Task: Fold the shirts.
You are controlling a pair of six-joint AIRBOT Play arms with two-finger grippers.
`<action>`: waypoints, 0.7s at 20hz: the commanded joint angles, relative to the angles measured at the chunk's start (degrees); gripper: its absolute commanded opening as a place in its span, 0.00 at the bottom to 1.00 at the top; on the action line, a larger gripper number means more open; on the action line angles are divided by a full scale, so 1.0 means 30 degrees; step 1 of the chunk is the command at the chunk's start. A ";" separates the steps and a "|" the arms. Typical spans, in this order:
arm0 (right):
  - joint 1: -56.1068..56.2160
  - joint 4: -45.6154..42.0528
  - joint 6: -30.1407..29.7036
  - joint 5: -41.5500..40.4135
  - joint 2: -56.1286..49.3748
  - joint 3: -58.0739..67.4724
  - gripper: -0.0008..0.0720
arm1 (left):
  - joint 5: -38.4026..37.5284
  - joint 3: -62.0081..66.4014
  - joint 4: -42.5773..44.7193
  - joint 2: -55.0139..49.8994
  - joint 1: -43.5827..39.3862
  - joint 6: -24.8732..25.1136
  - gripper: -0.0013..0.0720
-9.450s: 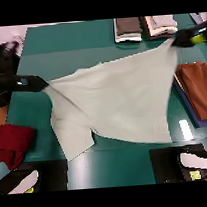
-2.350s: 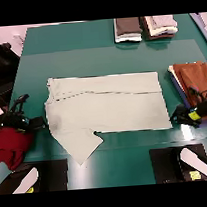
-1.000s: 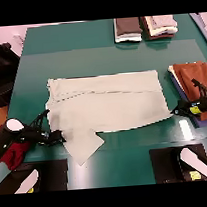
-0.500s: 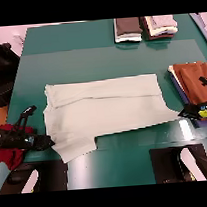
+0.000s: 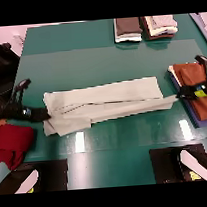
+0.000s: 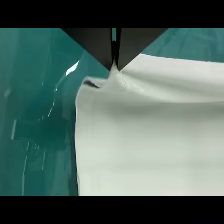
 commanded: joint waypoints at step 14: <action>0.3089 0.1486 0.1311 -0.1180 -1.2203 1.0557 0.61 | 0.4641 0.7730 0.0670 -1.0309 0.0029 0.0488 0.60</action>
